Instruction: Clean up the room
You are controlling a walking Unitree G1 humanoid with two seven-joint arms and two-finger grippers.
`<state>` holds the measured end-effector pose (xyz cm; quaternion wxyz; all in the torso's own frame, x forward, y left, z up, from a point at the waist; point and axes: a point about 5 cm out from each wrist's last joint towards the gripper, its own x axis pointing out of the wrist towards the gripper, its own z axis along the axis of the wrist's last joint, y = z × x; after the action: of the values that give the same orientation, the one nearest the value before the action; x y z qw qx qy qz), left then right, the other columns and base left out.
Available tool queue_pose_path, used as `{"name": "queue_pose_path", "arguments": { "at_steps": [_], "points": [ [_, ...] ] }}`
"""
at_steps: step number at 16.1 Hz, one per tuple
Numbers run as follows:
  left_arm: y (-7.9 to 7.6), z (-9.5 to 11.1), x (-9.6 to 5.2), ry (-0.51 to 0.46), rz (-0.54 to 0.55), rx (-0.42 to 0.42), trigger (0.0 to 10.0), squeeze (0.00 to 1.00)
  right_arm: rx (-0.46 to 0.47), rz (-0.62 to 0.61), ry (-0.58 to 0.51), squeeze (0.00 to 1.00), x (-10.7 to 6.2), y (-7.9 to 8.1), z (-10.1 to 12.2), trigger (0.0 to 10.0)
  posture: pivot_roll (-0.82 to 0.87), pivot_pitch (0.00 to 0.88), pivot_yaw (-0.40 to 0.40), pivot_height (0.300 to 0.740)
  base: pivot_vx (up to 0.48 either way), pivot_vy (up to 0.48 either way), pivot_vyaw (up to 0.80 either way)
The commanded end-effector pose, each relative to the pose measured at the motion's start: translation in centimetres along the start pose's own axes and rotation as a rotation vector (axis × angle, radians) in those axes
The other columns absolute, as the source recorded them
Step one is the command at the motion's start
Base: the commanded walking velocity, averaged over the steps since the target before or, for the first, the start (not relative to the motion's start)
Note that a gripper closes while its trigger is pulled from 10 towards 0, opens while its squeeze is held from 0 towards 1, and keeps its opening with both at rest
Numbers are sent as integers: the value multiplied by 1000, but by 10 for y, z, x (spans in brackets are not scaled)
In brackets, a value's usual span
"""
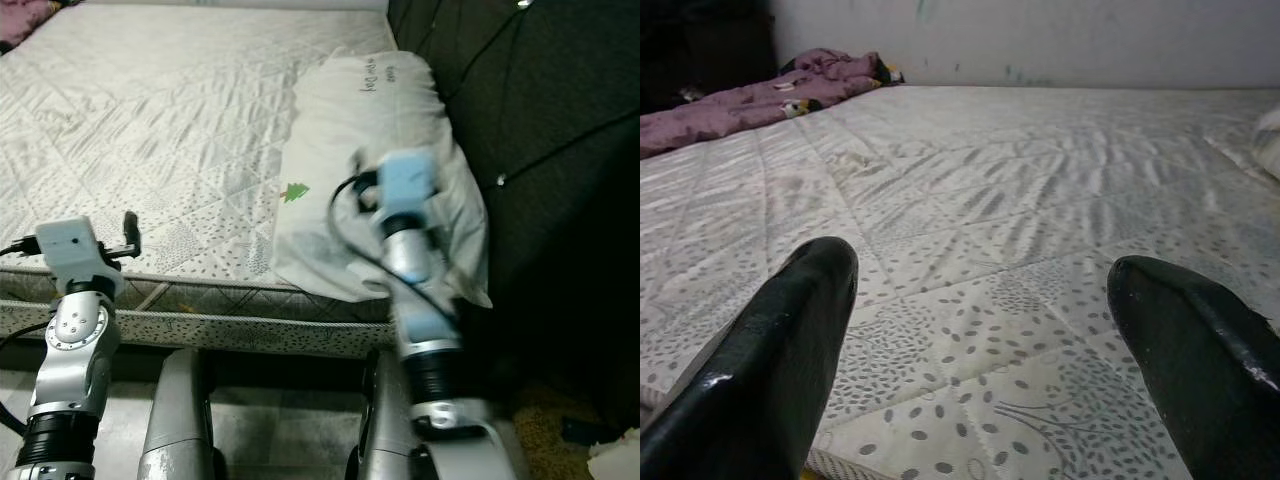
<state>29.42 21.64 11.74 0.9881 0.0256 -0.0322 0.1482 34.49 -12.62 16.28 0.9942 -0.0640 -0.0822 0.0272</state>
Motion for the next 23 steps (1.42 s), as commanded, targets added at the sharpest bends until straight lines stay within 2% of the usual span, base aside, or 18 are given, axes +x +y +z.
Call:
{"name": "queue_pose_path", "arguments": {
  "at_steps": [1, 2, 3, 4, 8, 15, 18, 20, 23],
  "points": [
    [-1, 6, 3, -26, 8, -13, 10000, 0, 36, 13, -18, 1000, 7, 6, 4, 10000, 124, 0, -20, 485, 0, 0, 0],
    [-2, 7, 4, -32, 12, -14, 10000, 0, 73, 47, 15, 1000, 9, 14, -2, 10000, 135, 0, -30, 485, 0, 0, 0],
    [-1, 9, 6, -46, 26, -22, 10000, 0, 73, 100, 16, 0, 13, 23, -4, 10000, 143, 0, -39, 485, 0, 0, 0],
    [-1, 9, 6, -50, 29, -23, 10000, 0, 71, 96, 14, 0, 14, 23, -5, 10000, 145, 0, -41, 485, 0, 0, 0],
    [-5, 12, 6, -72, 37, -40, 10000, 0, 84, 99, -7, 0, 23, 25, -2, 10000, 141, 0, -56, 534, 0, 0, 0],
    [-4, 12, 5, -67, 20, -47, 10000, 0, 96, 97, -10, 0, 24, 26, -5, 10000, 148, 0, -55, 592, 0, 0, 0],
    [2, 6, -2, -44, 42, -32, 10000, 0, 98, 113, 2, 0, 21, 32, -10, 10000, 162, 0, -58, 617, 0, 0, 0],
    [-1, 2, -4, -29, 33, -40, 10000, 0, 107, 73, 25, 0, 23, 24, -14, 10000, 158, 0, -53, 637, 0, 0, 0],
    [-10, 5, 0, -31, -26, -38, 10000, 0, 111, 46, 31, 0, 20, 21, -17, 10000, 139, 0, -30, 676, 0, 0, 0]
  ]
}}
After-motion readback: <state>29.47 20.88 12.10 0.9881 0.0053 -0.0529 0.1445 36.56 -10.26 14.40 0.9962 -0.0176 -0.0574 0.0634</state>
